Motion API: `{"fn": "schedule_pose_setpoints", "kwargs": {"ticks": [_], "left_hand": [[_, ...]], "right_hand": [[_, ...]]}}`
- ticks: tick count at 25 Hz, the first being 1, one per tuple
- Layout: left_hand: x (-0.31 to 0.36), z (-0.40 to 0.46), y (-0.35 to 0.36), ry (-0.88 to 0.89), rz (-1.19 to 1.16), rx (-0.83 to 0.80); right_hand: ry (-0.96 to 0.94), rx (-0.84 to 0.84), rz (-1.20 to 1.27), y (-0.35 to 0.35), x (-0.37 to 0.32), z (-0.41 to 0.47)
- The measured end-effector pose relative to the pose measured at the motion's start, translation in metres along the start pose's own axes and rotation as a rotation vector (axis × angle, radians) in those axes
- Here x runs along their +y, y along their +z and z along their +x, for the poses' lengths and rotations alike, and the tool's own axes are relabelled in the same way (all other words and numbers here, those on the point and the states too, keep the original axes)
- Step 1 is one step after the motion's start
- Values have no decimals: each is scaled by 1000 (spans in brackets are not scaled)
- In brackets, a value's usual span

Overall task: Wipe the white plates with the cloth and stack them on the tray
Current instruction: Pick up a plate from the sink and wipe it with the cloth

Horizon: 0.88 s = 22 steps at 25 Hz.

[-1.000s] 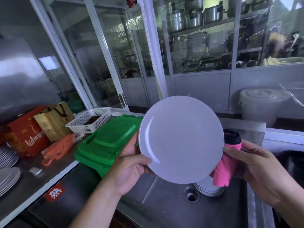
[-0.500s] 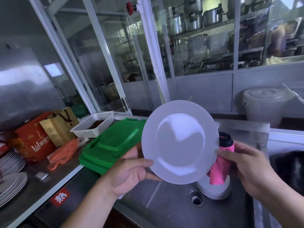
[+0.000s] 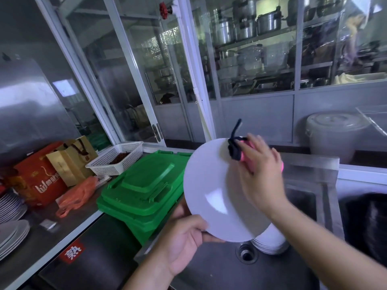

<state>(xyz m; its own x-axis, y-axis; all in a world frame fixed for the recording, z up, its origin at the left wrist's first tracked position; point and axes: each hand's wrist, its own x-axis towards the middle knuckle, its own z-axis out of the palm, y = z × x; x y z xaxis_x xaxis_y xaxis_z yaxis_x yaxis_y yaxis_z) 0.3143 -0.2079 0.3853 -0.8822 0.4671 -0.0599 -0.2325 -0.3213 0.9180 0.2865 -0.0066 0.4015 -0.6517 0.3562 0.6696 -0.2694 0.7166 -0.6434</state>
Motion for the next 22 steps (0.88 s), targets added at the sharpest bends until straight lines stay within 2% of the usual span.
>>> {"fn": "schedule_pose_setpoints", "kwargs": {"ticks": [3, 8, 14, 20, 22], "left_hand": [[-5, 2, 9, 60, 13, 2], [1, -2, 12, 89, -4, -26], [4, -7, 5, 113, -25, -27], [9, -14, 5, 108, -244, -34], [11, -13, 4, 130, -270, 23]], "right_hand": [[12, -128, 146, 23, -19, -21], [-258, -318, 208, 25, -43, -42], [-255, -622, 254, 13, -40, -65], [-224, -667, 360, -4, -36, -84], [-232, -669, 350, -8, -32, -90]]}}
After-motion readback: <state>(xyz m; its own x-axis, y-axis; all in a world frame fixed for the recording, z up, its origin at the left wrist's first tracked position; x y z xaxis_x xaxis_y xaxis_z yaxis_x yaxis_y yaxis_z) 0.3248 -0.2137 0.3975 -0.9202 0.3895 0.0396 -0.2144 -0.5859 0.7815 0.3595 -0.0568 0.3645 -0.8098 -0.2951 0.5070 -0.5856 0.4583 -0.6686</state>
